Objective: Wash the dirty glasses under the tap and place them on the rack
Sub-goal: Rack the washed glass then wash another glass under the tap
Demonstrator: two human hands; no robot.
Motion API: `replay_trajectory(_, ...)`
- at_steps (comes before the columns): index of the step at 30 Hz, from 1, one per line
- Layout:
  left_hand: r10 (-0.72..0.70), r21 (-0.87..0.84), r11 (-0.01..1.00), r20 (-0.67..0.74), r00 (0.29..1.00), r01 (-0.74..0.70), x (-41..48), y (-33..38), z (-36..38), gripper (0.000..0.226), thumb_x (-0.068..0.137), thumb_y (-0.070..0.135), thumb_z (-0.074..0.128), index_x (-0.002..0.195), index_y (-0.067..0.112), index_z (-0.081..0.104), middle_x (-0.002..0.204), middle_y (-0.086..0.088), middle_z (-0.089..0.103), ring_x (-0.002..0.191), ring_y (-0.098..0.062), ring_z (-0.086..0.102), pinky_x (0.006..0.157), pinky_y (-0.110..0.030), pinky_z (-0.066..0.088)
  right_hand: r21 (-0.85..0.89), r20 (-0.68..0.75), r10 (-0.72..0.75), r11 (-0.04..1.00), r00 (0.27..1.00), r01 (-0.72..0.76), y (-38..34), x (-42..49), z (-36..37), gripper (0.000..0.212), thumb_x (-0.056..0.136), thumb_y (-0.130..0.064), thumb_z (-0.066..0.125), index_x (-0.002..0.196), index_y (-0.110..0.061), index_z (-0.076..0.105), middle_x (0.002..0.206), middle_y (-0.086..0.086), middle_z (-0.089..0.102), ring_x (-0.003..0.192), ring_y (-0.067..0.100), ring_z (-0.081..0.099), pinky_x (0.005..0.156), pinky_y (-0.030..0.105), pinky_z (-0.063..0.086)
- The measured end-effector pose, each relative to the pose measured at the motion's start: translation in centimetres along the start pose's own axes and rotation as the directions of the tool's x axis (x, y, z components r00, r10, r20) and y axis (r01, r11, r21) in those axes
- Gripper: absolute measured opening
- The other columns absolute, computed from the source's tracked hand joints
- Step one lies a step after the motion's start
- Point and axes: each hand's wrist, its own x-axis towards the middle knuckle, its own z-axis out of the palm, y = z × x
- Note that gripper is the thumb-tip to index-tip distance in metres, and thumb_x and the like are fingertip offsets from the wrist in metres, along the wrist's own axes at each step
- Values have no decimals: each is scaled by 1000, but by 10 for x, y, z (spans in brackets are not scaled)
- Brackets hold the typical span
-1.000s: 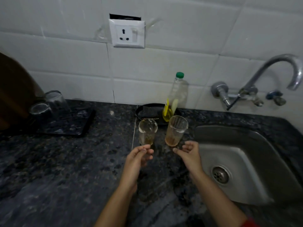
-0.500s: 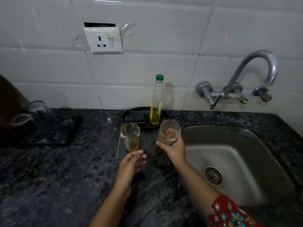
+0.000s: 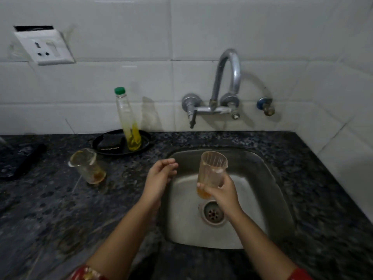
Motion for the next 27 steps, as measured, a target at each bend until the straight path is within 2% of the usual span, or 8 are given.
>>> replay_trajectory(3,94,101,991,-32,995,-91,23,12,45,23,96,16,57,119,11,58,106,-5,64,85,-13,61,68,-21,45,-19,29,38,999,999,-37,1,8,-37,49,60,-28,88,100,-29,61,99,-7,70,94,12,66,83,35,56)
replay_trajectory(5,139,223,967,-60,989,-122,40,24,66,35,97,25,56,129,10,53,116,-7,63,101,-20,62,87,-31,51,-59,39,39,998,998,-36,-2,13,-54,49,58,-36,88,98,-30,60,96,-9,70,90,9,66,82,35,56)
replay_trajectory(7,188,371,915,-46,981,-158,55,38,83,36,97,37,50,120,10,58,108,-7,66,101,-24,62,90,-37,49,-82,45,45,996,998,-41,-4,19,-66,50,56,-43,86,97,-29,61,94,-8,70,88,10,66,82,37,56)
replay_trajectory(11,199,581,802,-42,979,-138,68,69,109,56,100,54,29,81,9,57,79,-9,58,72,-25,54,67,-35,38,-111,52,73,992,996,-67,-6,30,-78,59,45,-56,82,92,-27,61,90,-7,70,85,11,66,82,40,55)
replay_trajectory(14,152,658,750,-79,985,-63,81,80,114,83,94,69,16,89,2,63,87,-18,64,83,-31,61,76,-37,48,-157,67,65,986,996,-54,-6,36,-80,61,44,-57,82,93,-28,61,91,-10,70,86,8,66,81,37,55)
replay_trajectory(16,140,651,758,-97,985,-44,91,82,111,85,90,74,12,87,2,59,96,-22,68,91,-35,65,89,-45,52,-189,70,65,981,995,-51,-7,38,-80,57,50,-51,85,96,-28,61,91,-11,70,85,7,65,78,33,54)
replay_trajectory(20,130,627,778,-88,988,-47,103,84,105,79,90,74,10,68,10,51,93,-24,71,88,-36,68,89,-49,54,-222,85,78,973,993,-58,-10,41,-74,54,57,-46,86,102,-29,60,94,-14,67,84,0,60,69,20,47)
replay_trajectory(27,-14,359,933,-25,1000,22,108,81,96,85,96,65,8,96,-1,61,97,-22,71,91,-35,68,88,-44,54,-179,105,99,981,989,-79,-12,44,-53,56,59,-39,87,106,-29,58,92,-19,61,86,0,57,71,20,47)
